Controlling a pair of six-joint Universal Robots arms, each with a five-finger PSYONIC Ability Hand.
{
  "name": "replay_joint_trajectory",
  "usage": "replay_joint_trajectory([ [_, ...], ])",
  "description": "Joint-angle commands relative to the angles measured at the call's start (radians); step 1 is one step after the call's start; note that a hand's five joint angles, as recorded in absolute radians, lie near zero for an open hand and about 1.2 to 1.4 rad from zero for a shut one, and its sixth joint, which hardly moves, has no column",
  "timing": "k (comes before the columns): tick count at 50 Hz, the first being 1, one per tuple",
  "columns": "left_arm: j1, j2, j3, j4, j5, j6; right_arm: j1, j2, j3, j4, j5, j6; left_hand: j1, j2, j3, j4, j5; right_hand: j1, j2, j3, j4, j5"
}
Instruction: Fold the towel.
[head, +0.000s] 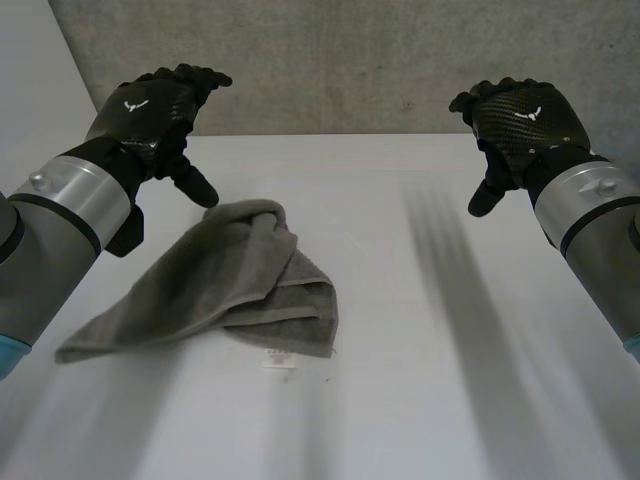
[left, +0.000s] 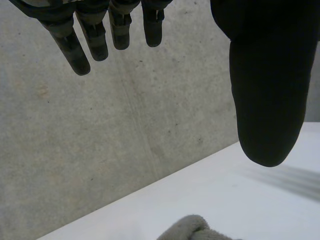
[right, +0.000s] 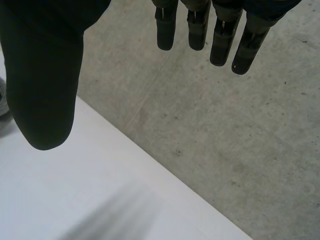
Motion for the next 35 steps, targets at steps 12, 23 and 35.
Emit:
replay_joint_trajectory([
  [12,0.001,-0.063,0.013,-0.004,-0.002,0.097,0.005,0.042,0.008,0.012,-0.008,-0.028,0.038,0.049,0.047,0.045,0.008,-0.023,-0.046,-0.037,-0.057,-0.048],
  [23,0.001,-0.218,0.004,-0.113,-0.041,0.321,0.035,0.105,0.023,0.010,0.000,-0.004,0.361,0.371,0.370,0.368,0.331,-0.023,-0.046,-0.037,-0.057,-0.048],
  [35,0.050,-0.129,-0.300,-0.026,-0.136,0.258,0.089,0.231,0.037,0.010,-0.011,0.125,0.353,0.363,0.361,0.359,0.322,-0.023,-0.046,-0.037,-0.057,-0.048],
])
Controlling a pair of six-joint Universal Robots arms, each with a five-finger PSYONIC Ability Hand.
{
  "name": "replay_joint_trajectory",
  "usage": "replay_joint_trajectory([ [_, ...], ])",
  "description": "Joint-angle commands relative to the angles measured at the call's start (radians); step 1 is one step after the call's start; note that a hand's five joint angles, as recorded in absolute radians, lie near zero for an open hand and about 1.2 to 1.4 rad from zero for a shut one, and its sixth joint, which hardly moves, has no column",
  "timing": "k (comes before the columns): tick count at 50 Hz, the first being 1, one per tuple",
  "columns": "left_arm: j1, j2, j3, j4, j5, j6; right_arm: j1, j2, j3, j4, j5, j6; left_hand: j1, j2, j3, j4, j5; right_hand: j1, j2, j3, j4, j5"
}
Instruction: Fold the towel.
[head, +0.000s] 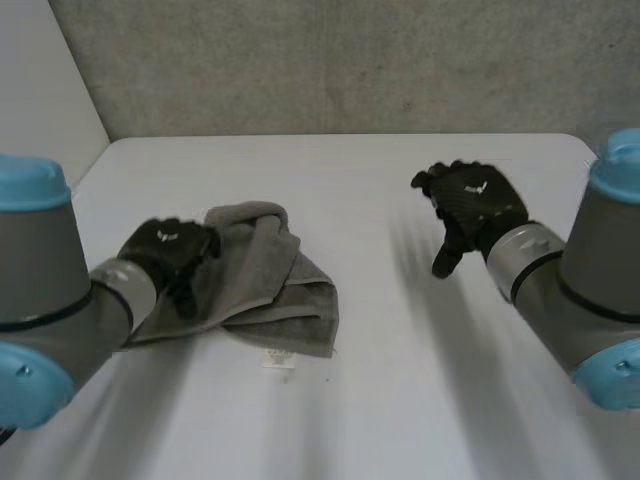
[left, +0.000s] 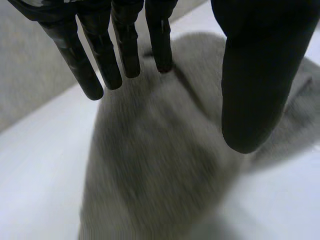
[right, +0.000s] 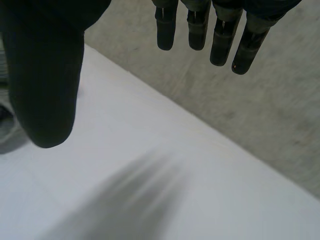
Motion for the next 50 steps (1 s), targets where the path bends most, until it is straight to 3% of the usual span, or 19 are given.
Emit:
replay_joint_trajectory([
  [1,0.063,0.064,-0.227,0.176,-0.028,-0.027,0.043,0.099,-0.006,-0.002,-0.008,0.060,0.074,0.073,0.073,0.072,0.073,-0.023,-0.046,-0.037,-0.057,-0.048],
  [6,0.089,0.043,-0.271,0.252,-0.034,-0.021,0.062,0.136,-0.004,-0.008,-0.008,0.060,0.077,0.076,0.076,0.075,0.076,-0.023,-0.046,-0.037,-0.057,-0.048],
  [23,0.092,-0.109,-0.234,0.281,-0.026,-0.023,0.067,0.152,0.002,-0.011,-0.003,0.060,0.092,0.091,0.091,0.090,0.090,-0.023,-0.046,-0.037,-0.057,-0.048],
  [24,0.092,-0.116,-0.231,0.282,-0.026,-0.021,0.067,0.152,0.002,-0.013,-0.001,0.060,0.135,0.134,0.135,0.133,0.134,-0.023,-0.046,-0.037,-0.057,-0.048],
  [25,0.094,-0.118,-0.226,0.284,-0.026,-0.023,0.067,0.152,0.002,-0.013,-0.001,0.060,0.322,0.321,0.321,0.320,0.320,-0.023,-0.046,-0.037,-0.057,-0.048],
  [26,0.094,-0.118,-0.226,0.284,-0.026,-0.023,0.067,0.152,0.002,-0.013,-0.001,0.062,0.324,0.323,0.323,0.321,0.322,-0.023,-0.046,-0.037,-0.057,-0.048],
  [27,0.098,-0.117,-0.223,0.295,-0.028,-0.024,0.067,0.152,0.002,-0.013,-0.001,0.062,0.684,0.683,0.683,0.682,0.683,-0.023,-0.046,-0.037,-0.057,-0.048],
  [28,0.098,-0.117,-0.223,0.295,-0.028,-0.024,0.067,0.153,0.000,-0.013,-0.001,0.063,0.688,0.687,0.687,0.685,0.686,-0.023,-0.046,-0.037,-0.057,-0.048],
  [29,0.109,-0.104,-0.226,0.322,-0.028,-0.024,0.067,0.153,-0.003,-0.013,0.000,0.071,0.937,0.936,0.936,0.935,0.936,-0.023,-0.046,-0.037,-0.057,-0.048],
  [35,0.149,0.049,-0.260,0.397,-0.025,-0.026,0.067,0.153,-0.013,-0.025,0.002,0.085,0.940,0.939,0.939,0.938,0.938,-0.023,-0.046,-0.037,-0.057,-0.048],
  [41,0.132,0.193,-0.265,0.391,-0.019,-0.030,0.068,0.167,-0.050,-0.040,-0.018,0.256,0.940,0.939,0.939,0.938,0.938,-0.023,-0.046,-0.037,-0.057,-0.048],
  [46,0.106,0.281,-0.275,0.362,-0.019,-0.030,0.100,0.283,-0.163,-0.039,-0.153,0.536,0.940,0.939,0.939,0.938,0.938,-0.023,-0.046,-0.037,-0.057,-0.048],
  [50,0.072,0.340,-0.266,0.329,-0.019,-0.032,0.130,0.365,-0.242,-0.030,-0.190,0.628,0.940,0.939,0.939,0.938,0.938,-0.023,-0.046,-0.037,-0.057,-0.048],
])
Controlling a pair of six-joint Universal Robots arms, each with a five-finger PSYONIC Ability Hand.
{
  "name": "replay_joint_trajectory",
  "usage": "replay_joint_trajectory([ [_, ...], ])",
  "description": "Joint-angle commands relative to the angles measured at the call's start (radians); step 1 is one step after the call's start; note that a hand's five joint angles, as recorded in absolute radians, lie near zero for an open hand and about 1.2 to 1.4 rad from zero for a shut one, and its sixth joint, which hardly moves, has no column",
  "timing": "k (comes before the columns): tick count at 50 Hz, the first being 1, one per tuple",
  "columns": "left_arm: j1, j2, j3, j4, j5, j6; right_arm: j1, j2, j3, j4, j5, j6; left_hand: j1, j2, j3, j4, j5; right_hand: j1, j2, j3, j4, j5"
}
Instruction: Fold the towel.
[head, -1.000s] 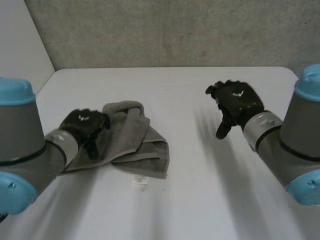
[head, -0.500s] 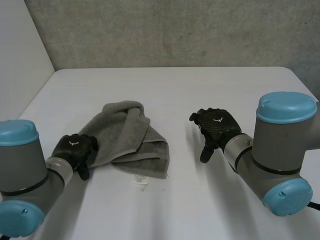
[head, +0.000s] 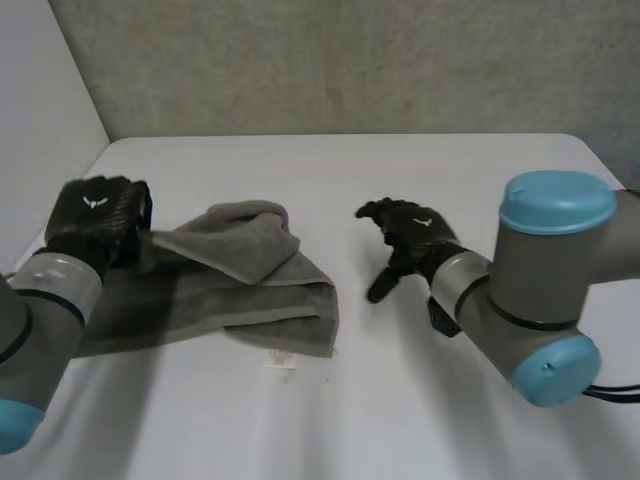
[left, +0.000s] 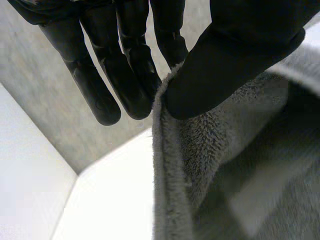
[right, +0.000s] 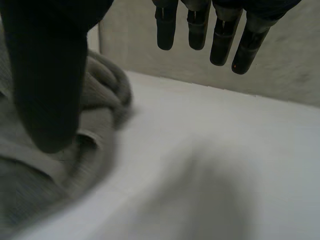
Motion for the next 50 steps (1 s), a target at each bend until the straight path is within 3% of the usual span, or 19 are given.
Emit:
replay_joint_trajectory([
  [1,-0.049,0.105,0.004,-0.052,0.000,-0.001,0.061,0.171,-0.167,0.011,-0.100,0.245,0.224,0.181,0.183,0.179,0.196,-0.023,-0.046,-0.037,-0.057,-0.048],
  [5,-0.084,0.174,0.030,-0.062,-0.002,-0.003,0.090,0.231,-0.228,0.009,-0.082,0.267,0.224,0.181,0.183,0.179,0.196,-0.023,-0.046,-0.037,-0.057,-0.048],
  [17,-0.190,0.307,0.149,-0.111,-0.011,-0.009,0.174,0.403,-0.437,0.009,0.081,0.281,0.224,0.181,0.183,0.179,0.196,-0.023,-0.046,-0.037,-0.057,-0.048],
  [27,-0.216,0.329,0.157,-0.130,-0.014,-0.018,0.234,0.465,-0.480,0.018,0.078,0.348,0.224,0.181,0.183,0.179,0.196,-0.004,-0.027,-0.018,-0.038,-0.029],
  [32,-0.205,0.323,0.153,-0.128,-0.012,-0.018,0.250,0.466,-0.469,0.024,0.073,0.352,0.224,0.181,0.183,0.179,0.196,0.207,0.184,0.193,0.174,0.183],
  [33,-0.205,0.323,0.153,-0.128,-0.012,-0.018,0.250,0.457,-0.458,0.026,0.073,0.352,0.224,0.181,0.183,0.179,0.196,0.390,0.367,0.376,0.357,0.366],
  [34,-0.201,0.320,0.151,-0.128,-0.012,-0.018,0.250,0.457,-0.458,0.026,0.073,0.352,0.224,0.181,0.183,0.179,0.196,0.392,0.369,0.378,0.358,0.367],
  [36,-0.193,0.318,0.150,-0.128,-0.012,-0.017,0.250,0.422,-0.425,0.024,0.089,0.341,0.224,0.181,0.183,0.179,0.196,1.076,1.053,1.062,1.042,1.051],
  [38,-0.182,0.317,0.146,-0.127,-0.012,-0.017,0.242,0.394,-0.397,0.018,0.096,0.339,0.224,0.181,0.183,0.179,0.196,1.197,1.174,1.183,1.164,1.173],
  [43,-0.119,0.310,0.122,-0.125,-0.008,-0.018,0.184,0.262,-0.296,0.004,0.190,0.315,0.224,0.181,0.183,0.179,0.196,1.199,1.176,1.185,1.165,1.174],
  [45,-0.096,0.309,0.107,-0.125,-0.002,-0.017,0.118,0.148,-0.212,-0.037,0.224,0.240,0.224,0.181,0.183,0.179,0.196,1.199,1.176,1.185,1.165,1.174],
  [50,-0.033,0.298,0.050,-0.121,0.006,-0.015,0.020,-0.033,-0.063,-0.098,0.204,0.020,0.224,0.181,0.183,0.179,0.196,1.199,1.176,1.185,1.165,1.174],
])
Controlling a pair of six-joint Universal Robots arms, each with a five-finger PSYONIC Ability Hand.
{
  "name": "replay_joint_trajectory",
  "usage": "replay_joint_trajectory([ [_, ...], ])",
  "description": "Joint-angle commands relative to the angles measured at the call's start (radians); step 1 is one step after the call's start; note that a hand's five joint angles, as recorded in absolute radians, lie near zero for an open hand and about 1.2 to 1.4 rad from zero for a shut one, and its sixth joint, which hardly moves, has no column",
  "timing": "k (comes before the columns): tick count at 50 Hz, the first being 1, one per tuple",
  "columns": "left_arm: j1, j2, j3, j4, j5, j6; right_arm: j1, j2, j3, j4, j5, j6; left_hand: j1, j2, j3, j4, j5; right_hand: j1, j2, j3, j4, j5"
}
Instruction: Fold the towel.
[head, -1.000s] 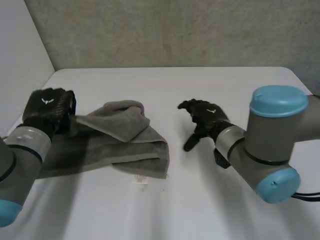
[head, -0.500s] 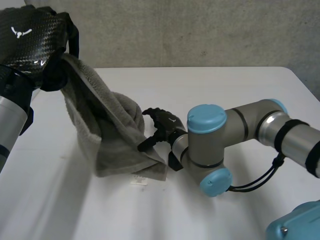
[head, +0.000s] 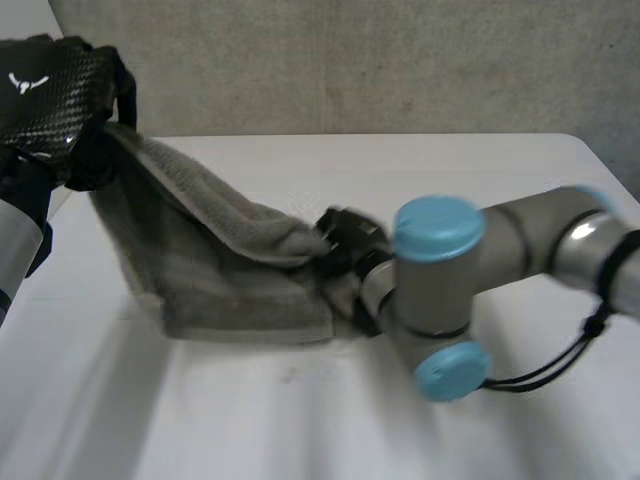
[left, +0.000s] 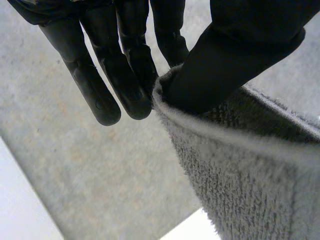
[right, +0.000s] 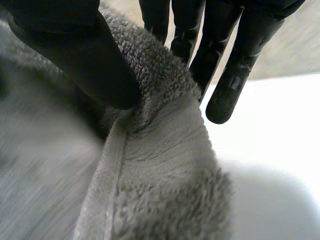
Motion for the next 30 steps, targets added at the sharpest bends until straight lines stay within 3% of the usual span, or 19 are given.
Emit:
replay_joint_trajectory([
  [1,0.091,-0.024,-0.078,0.006,0.010,0.002,-0.171,-0.314,0.244,-0.098,0.001,-0.334,0.221,0.179,0.181,0.178,0.196,0.464,0.237,0.219,0.210,0.260],
  [7,0.076,-0.125,-0.124,0.008,0.014,0.000,-0.219,-0.420,0.301,-0.076,-0.050,-0.550,0.221,0.179,0.181,0.178,0.196,0.464,0.237,0.219,0.210,0.260],
  [9,0.068,-0.157,-0.131,0.008,0.021,-0.001,-0.220,-0.466,0.325,-0.023,-0.075,-0.678,0.221,0.179,0.181,0.178,0.196,0.464,0.237,0.219,0.210,0.260],
  [17,-0.019,-0.303,-0.135,0.005,0.070,-0.043,-0.216,-0.561,0.356,0.156,-0.081,-0.894,0.221,0.179,0.181,0.178,0.196,0.464,0.237,0.219,0.210,0.260],
  [25,-0.029,-0.397,-0.122,0.008,0.079,-0.040,-0.217,-0.540,0.351,0.402,-0.072,-1.108,0.221,0.179,0.181,0.178,0.196,0.464,0.237,0.219,0.210,0.260],
  [30,-0.018,-0.480,-0.037,0.019,0.087,-0.032,-0.216,-0.472,0.287,0.402,-0.075,-1.175,0.221,0.179,0.181,0.178,0.196,0.464,0.237,0.219,0.210,0.260],
])
